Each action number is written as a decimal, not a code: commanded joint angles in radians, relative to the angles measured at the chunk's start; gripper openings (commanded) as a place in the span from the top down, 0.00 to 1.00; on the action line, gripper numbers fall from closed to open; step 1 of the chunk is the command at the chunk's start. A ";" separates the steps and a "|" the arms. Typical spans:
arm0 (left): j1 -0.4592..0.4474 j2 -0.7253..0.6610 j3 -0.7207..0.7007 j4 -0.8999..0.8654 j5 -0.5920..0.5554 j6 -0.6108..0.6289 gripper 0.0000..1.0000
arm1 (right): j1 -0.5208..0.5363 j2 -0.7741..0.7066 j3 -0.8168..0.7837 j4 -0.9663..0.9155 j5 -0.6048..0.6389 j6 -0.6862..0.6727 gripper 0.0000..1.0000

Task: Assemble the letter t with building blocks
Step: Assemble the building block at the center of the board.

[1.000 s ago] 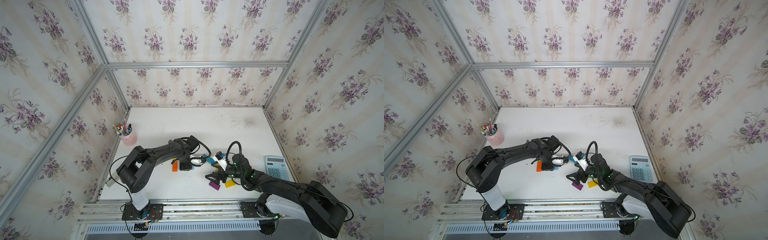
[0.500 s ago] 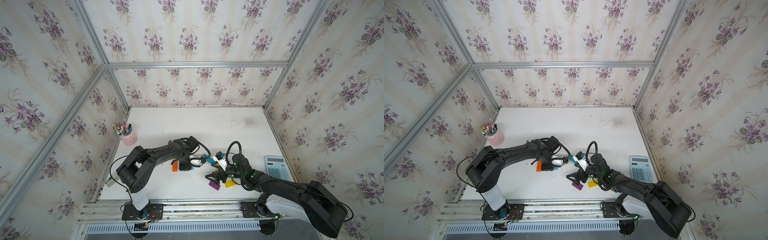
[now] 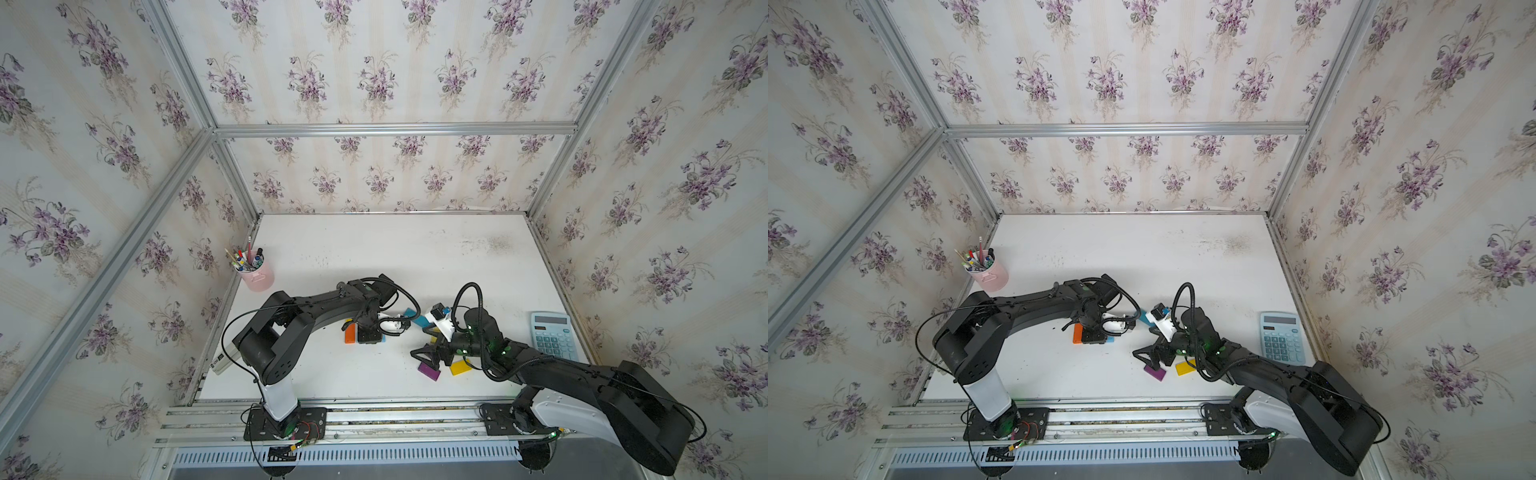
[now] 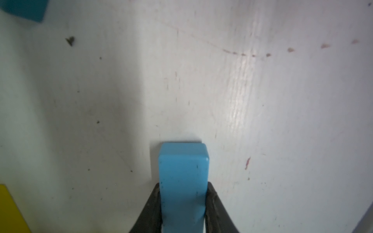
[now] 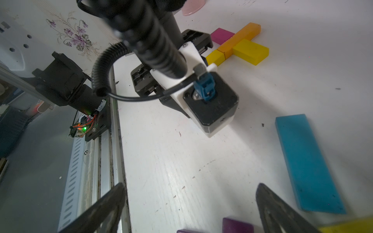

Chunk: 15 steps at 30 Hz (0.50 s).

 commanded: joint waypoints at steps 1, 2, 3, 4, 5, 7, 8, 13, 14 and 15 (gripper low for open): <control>0.001 0.000 0.000 -0.006 -0.006 0.009 0.75 | 0.002 0.001 0.001 0.029 -0.004 -0.016 0.00; 0.002 0.000 -0.001 -0.004 -0.007 0.009 0.75 | 0.001 0.002 0.002 0.029 -0.005 -0.016 0.00; 0.002 0.001 -0.002 -0.003 -0.009 0.009 0.75 | 0.002 0.003 0.002 0.029 -0.006 -0.016 0.00; 0.002 0.002 -0.002 -0.005 -0.010 0.009 0.75 | 0.001 0.003 0.002 0.029 -0.006 -0.016 0.00; 0.002 0.002 -0.004 -0.003 -0.014 0.009 0.75 | 0.001 0.003 0.002 0.029 -0.006 -0.015 0.00; 0.002 0.002 -0.005 -0.004 -0.015 0.010 0.75 | 0.002 0.004 0.003 0.027 -0.007 -0.016 0.00; 0.002 0.002 -0.004 -0.003 -0.017 0.009 0.75 | 0.002 0.004 0.002 0.028 -0.007 -0.016 0.00; 0.002 -0.003 -0.008 -0.003 -0.021 0.009 0.75 | 0.002 0.004 0.004 0.028 -0.008 -0.016 0.00; 0.002 -0.004 -0.009 -0.003 -0.023 0.008 0.75 | 0.001 0.004 0.004 0.027 -0.008 -0.016 0.00; 0.002 -0.006 -0.011 0.000 -0.024 0.009 0.75 | 0.002 0.004 0.004 0.026 -0.009 -0.016 0.00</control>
